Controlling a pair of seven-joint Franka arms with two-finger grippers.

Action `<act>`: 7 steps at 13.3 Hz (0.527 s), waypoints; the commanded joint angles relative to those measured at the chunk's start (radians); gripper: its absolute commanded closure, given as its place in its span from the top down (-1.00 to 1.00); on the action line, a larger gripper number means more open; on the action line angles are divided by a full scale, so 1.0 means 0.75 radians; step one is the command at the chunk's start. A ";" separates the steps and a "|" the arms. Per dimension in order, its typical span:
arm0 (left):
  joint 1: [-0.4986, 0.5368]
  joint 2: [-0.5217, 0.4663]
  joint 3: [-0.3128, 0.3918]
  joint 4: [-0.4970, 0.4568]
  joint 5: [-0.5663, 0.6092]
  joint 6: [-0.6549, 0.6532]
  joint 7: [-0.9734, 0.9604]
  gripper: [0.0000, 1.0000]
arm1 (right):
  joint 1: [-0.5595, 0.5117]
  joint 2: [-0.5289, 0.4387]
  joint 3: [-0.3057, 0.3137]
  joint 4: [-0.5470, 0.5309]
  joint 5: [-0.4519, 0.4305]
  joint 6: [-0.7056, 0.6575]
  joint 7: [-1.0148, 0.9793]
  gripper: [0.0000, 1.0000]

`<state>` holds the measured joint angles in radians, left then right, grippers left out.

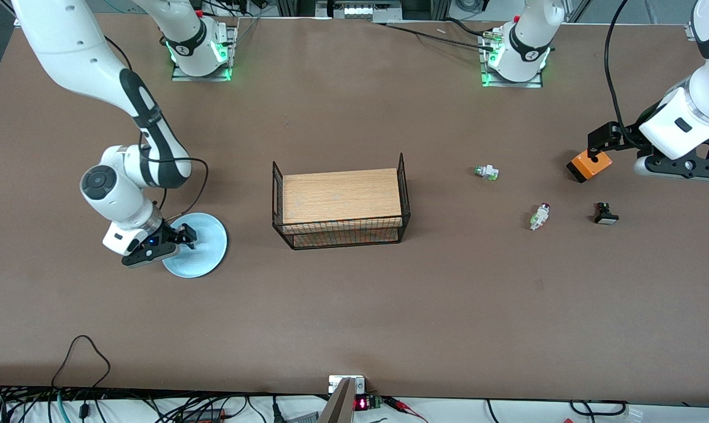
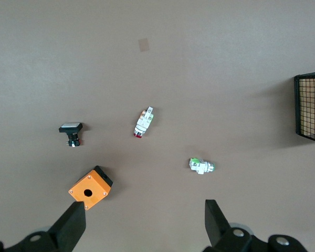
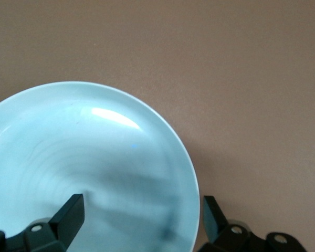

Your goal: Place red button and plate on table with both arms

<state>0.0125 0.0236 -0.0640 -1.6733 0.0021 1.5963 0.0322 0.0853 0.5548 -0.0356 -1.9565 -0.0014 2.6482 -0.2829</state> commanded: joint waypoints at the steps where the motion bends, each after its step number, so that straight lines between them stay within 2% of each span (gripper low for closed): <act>1: -0.010 0.020 0.004 0.041 0.028 -0.009 0.029 1.00 | -0.011 -0.099 -0.004 0.204 0.101 -0.520 -0.007 1.00; 2: -0.010 0.020 0.004 0.041 0.028 -0.009 0.031 1.00 | -0.014 -0.108 -0.012 0.313 0.141 -0.731 -0.007 1.00; 4: -0.010 0.020 0.004 0.041 0.028 -0.009 0.031 1.00 | -0.014 -0.136 -0.040 0.458 0.125 -0.985 -0.013 1.00; 6: -0.010 0.020 0.004 0.041 0.028 -0.009 0.031 1.00 | -0.014 -0.208 -0.079 0.508 0.088 -1.084 -0.017 1.00; 7: -0.010 0.020 0.004 0.041 0.028 -0.009 0.031 1.00 | -0.014 -0.240 -0.079 0.532 0.033 -1.111 -0.017 1.00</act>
<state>0.0121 0.0236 -0.0642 -1.6712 0.0021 1.5963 0.0339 0.0785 0.4068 -0.0895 -1.5883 0.0627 1.8666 -0.2849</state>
